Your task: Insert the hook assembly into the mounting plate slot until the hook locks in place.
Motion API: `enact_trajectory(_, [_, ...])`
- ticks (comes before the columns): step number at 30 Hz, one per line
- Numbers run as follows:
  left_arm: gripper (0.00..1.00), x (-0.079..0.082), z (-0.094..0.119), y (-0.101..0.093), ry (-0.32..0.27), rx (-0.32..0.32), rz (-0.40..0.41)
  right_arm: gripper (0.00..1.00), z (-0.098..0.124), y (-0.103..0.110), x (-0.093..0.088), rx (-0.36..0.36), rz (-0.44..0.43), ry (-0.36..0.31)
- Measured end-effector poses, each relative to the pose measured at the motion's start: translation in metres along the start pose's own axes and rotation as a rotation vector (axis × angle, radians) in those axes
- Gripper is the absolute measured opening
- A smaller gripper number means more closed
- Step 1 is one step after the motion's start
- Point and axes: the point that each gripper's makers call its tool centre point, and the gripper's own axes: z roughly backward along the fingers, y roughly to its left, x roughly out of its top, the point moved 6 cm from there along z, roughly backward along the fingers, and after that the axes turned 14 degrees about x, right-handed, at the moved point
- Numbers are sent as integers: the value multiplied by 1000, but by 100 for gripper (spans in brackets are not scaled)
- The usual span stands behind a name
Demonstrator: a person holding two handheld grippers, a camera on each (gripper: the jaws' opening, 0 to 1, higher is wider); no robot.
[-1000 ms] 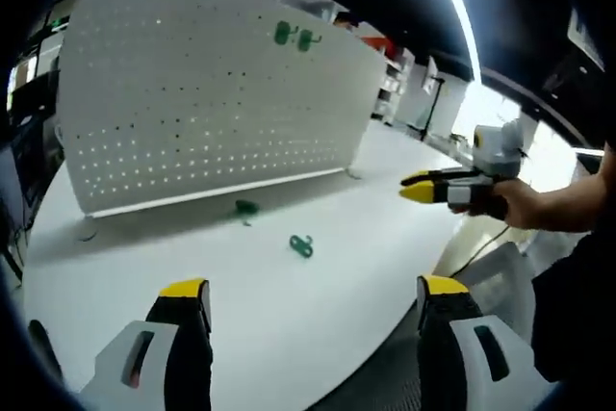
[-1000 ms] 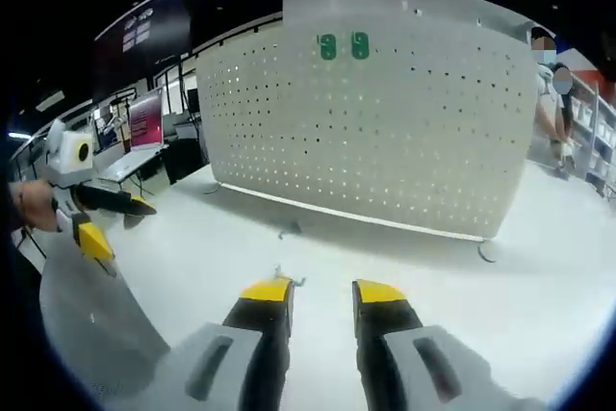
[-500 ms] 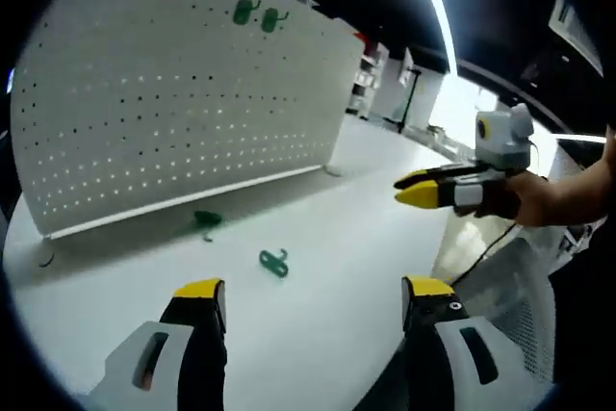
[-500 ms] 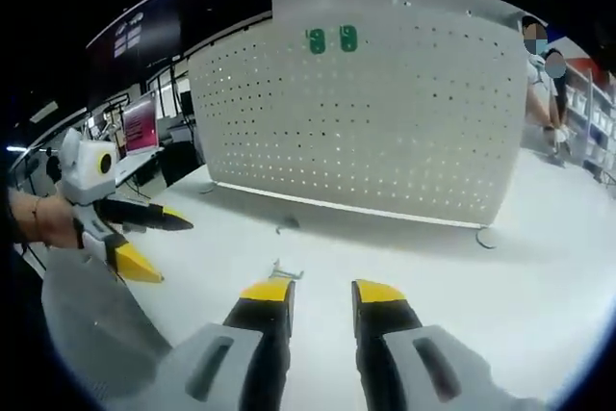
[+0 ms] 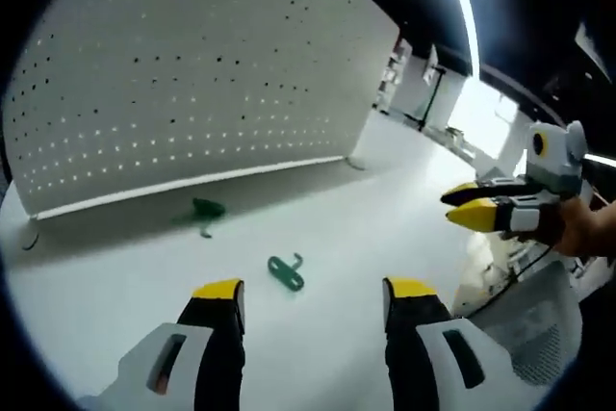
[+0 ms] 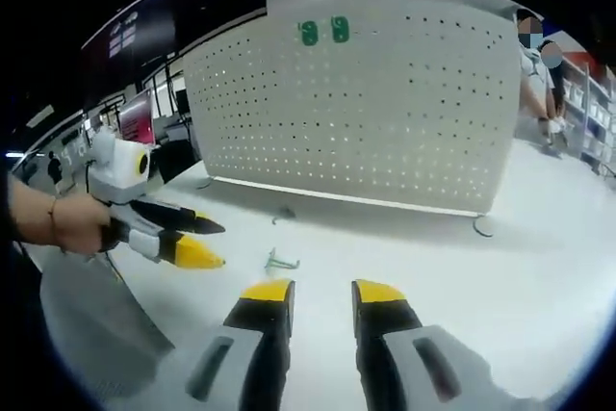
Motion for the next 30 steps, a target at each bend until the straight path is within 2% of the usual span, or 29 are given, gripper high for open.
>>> enact_trajectory(3, [52, -3, -11, -1, 14, 23, -10, 21, 4, -7, 1, -22, -20, -12])
enact_trajectory(13, [41, -13, -38, -7, 70, 26, -26, 21, 8, -15, -3, -43, -35, -12])
enact_trajectory(20, [29, -18, -48, -6, 84, 78, -24, 21, 10, -14, -7, -44, -52, -10])
enact_trajectory(30, [20, -21, -61, -5, 117, 117, 2, 21, 13, -21, -6, -62, -57, -7])
